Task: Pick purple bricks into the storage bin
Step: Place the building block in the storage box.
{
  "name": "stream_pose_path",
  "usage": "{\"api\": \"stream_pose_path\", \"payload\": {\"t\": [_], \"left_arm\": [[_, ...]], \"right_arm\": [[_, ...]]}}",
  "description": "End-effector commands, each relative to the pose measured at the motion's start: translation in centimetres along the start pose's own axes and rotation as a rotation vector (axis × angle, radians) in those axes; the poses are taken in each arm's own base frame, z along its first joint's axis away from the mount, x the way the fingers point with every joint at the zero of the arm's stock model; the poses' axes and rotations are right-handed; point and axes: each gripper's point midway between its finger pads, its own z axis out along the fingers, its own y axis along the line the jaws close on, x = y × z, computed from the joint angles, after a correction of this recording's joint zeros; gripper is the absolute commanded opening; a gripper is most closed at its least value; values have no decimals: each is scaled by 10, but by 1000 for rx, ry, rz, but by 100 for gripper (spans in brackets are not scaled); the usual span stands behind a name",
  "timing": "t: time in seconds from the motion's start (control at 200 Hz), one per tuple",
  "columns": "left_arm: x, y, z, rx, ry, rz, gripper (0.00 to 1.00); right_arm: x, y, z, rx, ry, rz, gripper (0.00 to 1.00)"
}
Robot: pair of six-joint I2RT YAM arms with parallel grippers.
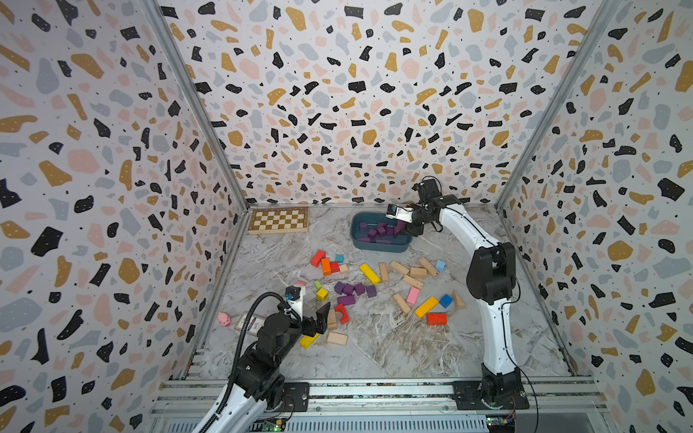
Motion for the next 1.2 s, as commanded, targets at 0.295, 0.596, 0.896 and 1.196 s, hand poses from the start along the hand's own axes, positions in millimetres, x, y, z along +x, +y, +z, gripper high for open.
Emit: {"api": "stream_pose_path", "payload": {"t": [0.295,0.596,0.896,1.196], "left_arm": [[-10,-2,0,7,-34,17,99],[-10,-3,0,7,-34,17,99],[-11,-3,0,7,-36,17,99],[-10,-2,0,6,-36,16,99]], "right_arm": [[2,14,-10,-27,15,-52,47],[5,17,-2,-40,19,-52,51],[7,17,1,-30,31,-51,59],[5,11,-3,-2,31,-43,71]]}}
